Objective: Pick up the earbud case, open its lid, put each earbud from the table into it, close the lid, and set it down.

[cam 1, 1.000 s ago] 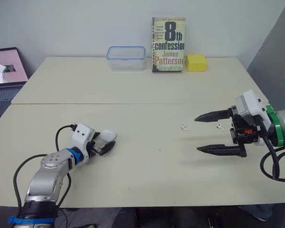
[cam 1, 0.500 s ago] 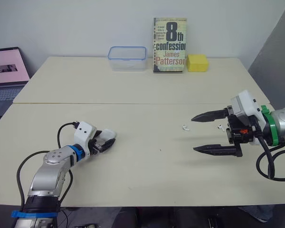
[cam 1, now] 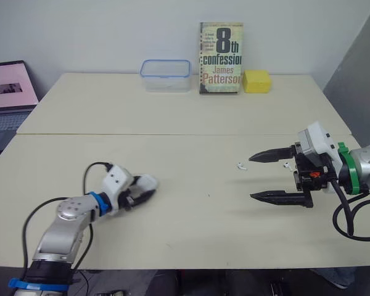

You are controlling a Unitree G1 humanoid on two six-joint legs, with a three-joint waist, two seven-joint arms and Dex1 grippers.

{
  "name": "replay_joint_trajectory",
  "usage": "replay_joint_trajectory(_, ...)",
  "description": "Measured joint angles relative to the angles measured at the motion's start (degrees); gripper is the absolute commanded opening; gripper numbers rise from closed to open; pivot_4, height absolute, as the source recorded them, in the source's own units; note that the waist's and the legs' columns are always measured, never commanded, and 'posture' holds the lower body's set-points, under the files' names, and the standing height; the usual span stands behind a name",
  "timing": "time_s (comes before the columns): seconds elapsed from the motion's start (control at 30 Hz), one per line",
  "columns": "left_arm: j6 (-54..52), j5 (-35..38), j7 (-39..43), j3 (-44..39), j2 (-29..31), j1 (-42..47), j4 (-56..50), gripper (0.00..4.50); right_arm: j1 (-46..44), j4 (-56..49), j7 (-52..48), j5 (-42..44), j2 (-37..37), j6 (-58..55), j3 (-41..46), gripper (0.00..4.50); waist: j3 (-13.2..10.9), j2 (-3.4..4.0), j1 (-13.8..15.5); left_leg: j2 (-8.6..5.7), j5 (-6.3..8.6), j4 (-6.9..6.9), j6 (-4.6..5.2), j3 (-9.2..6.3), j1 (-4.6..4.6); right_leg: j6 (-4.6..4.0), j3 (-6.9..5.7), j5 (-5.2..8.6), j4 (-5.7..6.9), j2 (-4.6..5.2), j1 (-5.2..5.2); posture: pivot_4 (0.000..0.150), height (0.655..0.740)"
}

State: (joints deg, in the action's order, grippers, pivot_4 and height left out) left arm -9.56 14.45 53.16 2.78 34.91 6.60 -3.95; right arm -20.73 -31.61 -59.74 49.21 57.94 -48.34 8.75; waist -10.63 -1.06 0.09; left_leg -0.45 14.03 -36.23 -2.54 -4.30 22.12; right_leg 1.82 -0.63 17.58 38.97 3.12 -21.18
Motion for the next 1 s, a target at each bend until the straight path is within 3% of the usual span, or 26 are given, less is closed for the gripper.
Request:
replay_joint_trajectory(0.3, 17.55, -1.45, 5.59, 6.56, -5.63, 7.93, -2.50, 2.78, 4.81, -2.28, 23.49, 19.66, -6.35, -17.38, 3.35, 4.50, 0.00, -0.01, -0.19, 0.02, 0.00, -0.10, 0.01, 0.10, 0.03, -0.09, -0.01, -0.06, 0.04, -0.17, -0.01, 0.150, 0.7400)
replay_joint_trajectory(0.47, 27.79, -3.40, 8.09, 7.72, -6.09, 11.92, 2.52, 2.78, 4.31, -1.15, 35.82, 28.05, -13.19, -19.48, 0.39, 4.50, 0.00, -0.01, -0.22, 0.05, 0.00, -0.17, 0.02, 0.13, 0.07, -0.08, -0.04, -0.06, 0.05, -0.27, 0.00, 0.150, 0.7400)
replay_joint_trajectory(0.7, 35.11, -3.62, 10.35, 8.98, -6.44, 14.53, 6.49, 2.78, 1.35, 3.43, 47.22, 32.78, -19.43, -20.10, -5.98, 4.50, 0.00, -0.01, -0.34, 0.05, 0.02, -0.51, 0.05, 0.02, 0.52, -0.03, -0.10, -0.09, 0.06, -0.31, -0.21, 0.150, 0.7400)
replay_joint_trajectory(1.0, 38.63, -4.03, 11.39, 10.34, -6.41, 15.60, 8.60, 2.78, -2.68, 9.55, 51.38, 35.16, -25.00, -20.49, -10.61, 4.50, 0.00, 0.00, -0.37, 0.04, 0.05, -0.64, 0.11, -0.10, 0.63, -0.01, -0.14, -0.11, 0.06, -0.32, -0.24, 0.150, 0.7400)
